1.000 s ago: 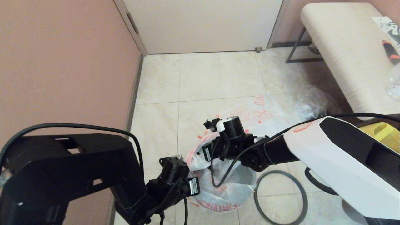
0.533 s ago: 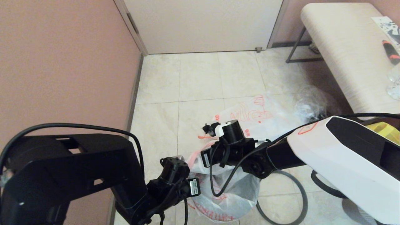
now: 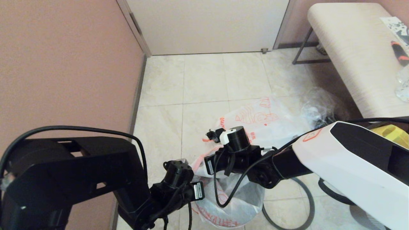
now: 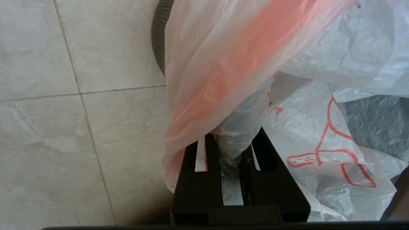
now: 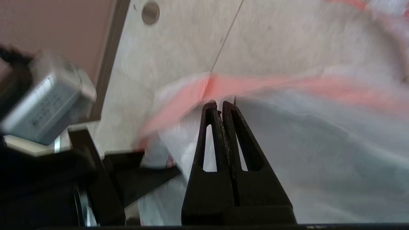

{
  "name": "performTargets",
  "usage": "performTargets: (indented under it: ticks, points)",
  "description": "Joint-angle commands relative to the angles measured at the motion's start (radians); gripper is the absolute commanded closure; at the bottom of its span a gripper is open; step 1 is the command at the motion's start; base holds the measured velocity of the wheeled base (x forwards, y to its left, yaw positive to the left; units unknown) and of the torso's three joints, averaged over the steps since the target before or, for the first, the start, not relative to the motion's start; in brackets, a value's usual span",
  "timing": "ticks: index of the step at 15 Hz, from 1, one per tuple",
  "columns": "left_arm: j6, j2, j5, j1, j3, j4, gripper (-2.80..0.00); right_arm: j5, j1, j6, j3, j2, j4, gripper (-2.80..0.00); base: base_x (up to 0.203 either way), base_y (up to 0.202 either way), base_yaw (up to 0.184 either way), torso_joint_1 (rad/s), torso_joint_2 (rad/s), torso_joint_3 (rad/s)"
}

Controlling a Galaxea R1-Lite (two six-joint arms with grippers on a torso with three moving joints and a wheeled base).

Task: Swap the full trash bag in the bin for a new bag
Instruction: Put the new garbage bag on the trash can

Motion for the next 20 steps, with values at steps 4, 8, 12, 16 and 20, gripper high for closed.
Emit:
performTargets:
  ticks: [4,8,12,16,20]
  points:
    - [-0.003,0.001,0.001,-0.003,0.003,-0.005,0.0,-0.002,-0.013,0.0,-0.127,0.052,0.045,0.0,0.0,0.0,0.0,0.0,0.0,0.0]
    - [-0.002,0.001,0.001,-0.004,0.003,-0.005,0.0,-0.008,-0.028,-0.009,-0.231,0.103,0.127,0.0,0.0,0.0,0.0,0.0,0.0,0.0]
    - [-0.002,0.001,0.001,-0.004,0.003,-0.005,0.0,-0.032,-0.039,-0.024,-0.227,0.053,0.14,0.0,0.0,0.0,0.0,0.0,0.0,0.0]
    - [-0.002,0.001,0.001,-0.004,0.003,-0.004,0.0,-0.066,-0.032,-0.01,-0.122,-0.042,0.218,0.0,0.0,0.0,0.0,0.0,0.0,0.0]
    - [0.0,0.002,0.001,-0.004,0.003,-0.004,0.0,-0.066,-0.008,-0.013,-0.077,-0.042,0.207,0.0,0.0,0.0,0.0,0.0,0.0,0.0]
